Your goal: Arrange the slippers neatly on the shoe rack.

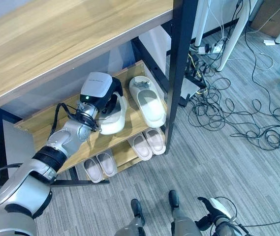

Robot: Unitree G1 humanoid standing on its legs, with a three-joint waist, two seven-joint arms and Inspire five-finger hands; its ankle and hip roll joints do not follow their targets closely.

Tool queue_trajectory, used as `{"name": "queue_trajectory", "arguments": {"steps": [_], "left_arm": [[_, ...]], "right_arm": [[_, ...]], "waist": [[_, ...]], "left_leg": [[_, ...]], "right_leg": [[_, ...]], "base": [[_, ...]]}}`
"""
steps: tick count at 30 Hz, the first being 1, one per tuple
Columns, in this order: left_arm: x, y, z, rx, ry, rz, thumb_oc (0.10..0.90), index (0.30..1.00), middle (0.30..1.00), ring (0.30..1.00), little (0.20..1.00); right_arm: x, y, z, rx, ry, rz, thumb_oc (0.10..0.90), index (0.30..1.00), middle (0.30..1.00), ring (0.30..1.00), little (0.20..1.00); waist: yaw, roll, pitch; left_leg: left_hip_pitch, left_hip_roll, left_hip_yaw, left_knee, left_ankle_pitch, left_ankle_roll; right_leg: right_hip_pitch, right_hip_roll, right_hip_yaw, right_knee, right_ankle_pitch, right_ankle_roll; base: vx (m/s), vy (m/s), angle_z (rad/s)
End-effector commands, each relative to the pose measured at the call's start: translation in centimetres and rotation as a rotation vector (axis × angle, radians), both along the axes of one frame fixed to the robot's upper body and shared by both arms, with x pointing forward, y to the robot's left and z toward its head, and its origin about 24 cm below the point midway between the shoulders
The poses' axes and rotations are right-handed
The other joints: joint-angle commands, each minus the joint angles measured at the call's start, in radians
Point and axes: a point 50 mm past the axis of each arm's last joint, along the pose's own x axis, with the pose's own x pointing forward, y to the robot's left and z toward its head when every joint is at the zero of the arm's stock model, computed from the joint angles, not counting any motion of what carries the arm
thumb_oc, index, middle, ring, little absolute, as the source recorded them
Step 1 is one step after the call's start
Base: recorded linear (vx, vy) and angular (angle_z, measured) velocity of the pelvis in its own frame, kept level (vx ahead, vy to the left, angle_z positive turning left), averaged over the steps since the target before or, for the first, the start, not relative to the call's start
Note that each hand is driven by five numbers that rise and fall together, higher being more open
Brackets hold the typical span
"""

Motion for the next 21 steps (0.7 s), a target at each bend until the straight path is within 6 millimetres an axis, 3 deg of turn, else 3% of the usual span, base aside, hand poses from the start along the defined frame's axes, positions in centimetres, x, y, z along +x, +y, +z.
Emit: {"name": "queue_trajectory", "arguments": {"steps": [1,2,8,21], "left_arm": [[0.7,1.4,9.6,-0.013,-0.328,0.068,0.48,0.42,0.42,0.42,0.42],[0.8,1.3,9.8,-0.021,-0.337,0.073,0.8,0.9,0.9,0.9,0.9],[0.7,1.1,10.1,-0.018,-0.345,0.061,0.8,0.9,0.9,0.9,0.9],[0.1,-0.6,8.1,-0.066,-0.291,-0.037,0.8,0.9,0.9,0.9,0.9]], "right_arm": [[-0.4,-0.1,0.3,-0.003,-0.034,0.026,0.8,0.9,0.9,0.9,0.9],[-0.4,0.0,0.3,0.002,-0.034,0.03,0.8,0.9,0.9,0.9,0.9],[-0.5,0.1,0.2,0.006,-0.036,0.028,0.8,0.9,0.9,0.9,0.9],[-0.6,0.5,0.3,0.013,-0.05,0.041,0.8,0.9,0.9,0.9,0.9]], "waist": [[-0.003,-0.053,-0.049],[-0.006,-0.055,-0.047],[-0.003,-0.056,-0.048],[0.014,-0.06,-0.049]], "left_leg": [[-0.003,-0.044,-0.05,0.003,-0.092,-0.015],[-0.004,-0.043,-0.051,0.003,-0.092,-0.015],[-0.002,-0.041,-0.052,0.003,-0.093,-0.016],[0.007,-0.036,-0.073,0.003,-0.092,-0.02]], "right_leg": [[-0.002,-0.102,-0.071,0.006,-0.078,0.121],[-0.004,-0.1,-0.068,0.006,-0.078,0.121],[0.0,-0.099,-0.071,0.006,-0.081,0.12],[0.02,-0.091,-0.091,0.006,-0.095,0.113]], "base": [[0.0,0.0,0.0],[0.0,0.0,0.0],[0.0,0.0,0.0],[0.0,0.0,0.0]]}}
